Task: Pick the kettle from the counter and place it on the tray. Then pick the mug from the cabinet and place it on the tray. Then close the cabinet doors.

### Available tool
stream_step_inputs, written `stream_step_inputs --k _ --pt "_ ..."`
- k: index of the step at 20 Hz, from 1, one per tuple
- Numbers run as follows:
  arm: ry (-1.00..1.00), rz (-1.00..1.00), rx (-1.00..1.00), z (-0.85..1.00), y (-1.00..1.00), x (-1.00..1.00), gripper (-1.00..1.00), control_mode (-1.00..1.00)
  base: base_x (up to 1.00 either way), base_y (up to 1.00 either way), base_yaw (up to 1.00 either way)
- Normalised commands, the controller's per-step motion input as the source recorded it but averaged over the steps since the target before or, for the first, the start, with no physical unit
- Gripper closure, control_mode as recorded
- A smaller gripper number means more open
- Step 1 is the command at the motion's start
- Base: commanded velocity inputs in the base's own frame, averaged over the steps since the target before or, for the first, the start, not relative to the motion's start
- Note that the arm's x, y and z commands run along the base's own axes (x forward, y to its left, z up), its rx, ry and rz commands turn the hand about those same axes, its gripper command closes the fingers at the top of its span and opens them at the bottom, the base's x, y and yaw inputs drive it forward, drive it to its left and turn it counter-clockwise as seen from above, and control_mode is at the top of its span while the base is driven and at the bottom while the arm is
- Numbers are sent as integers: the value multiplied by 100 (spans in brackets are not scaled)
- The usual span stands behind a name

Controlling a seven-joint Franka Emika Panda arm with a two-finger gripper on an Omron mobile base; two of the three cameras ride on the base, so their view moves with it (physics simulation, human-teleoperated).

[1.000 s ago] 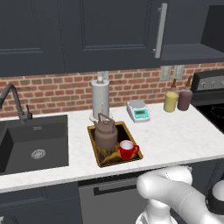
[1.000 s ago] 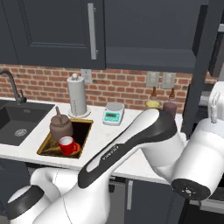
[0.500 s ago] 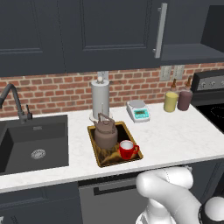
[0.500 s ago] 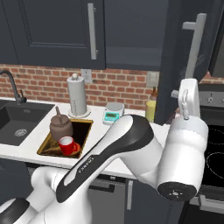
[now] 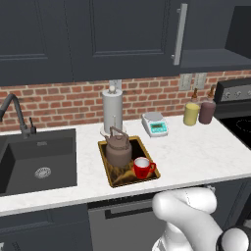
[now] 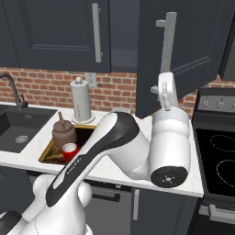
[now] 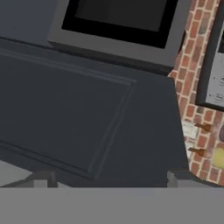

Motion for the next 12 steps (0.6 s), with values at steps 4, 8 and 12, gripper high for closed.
stream_step_inputs --k 4,8,12 --pt "10 18 0 0 58 58 -100 -100 0 0 0" --pt "12 20 0 0 51 66 -100 -100 0 0 0" --pt "11 19 0 0 51 68 -100 -100 0 0 0"
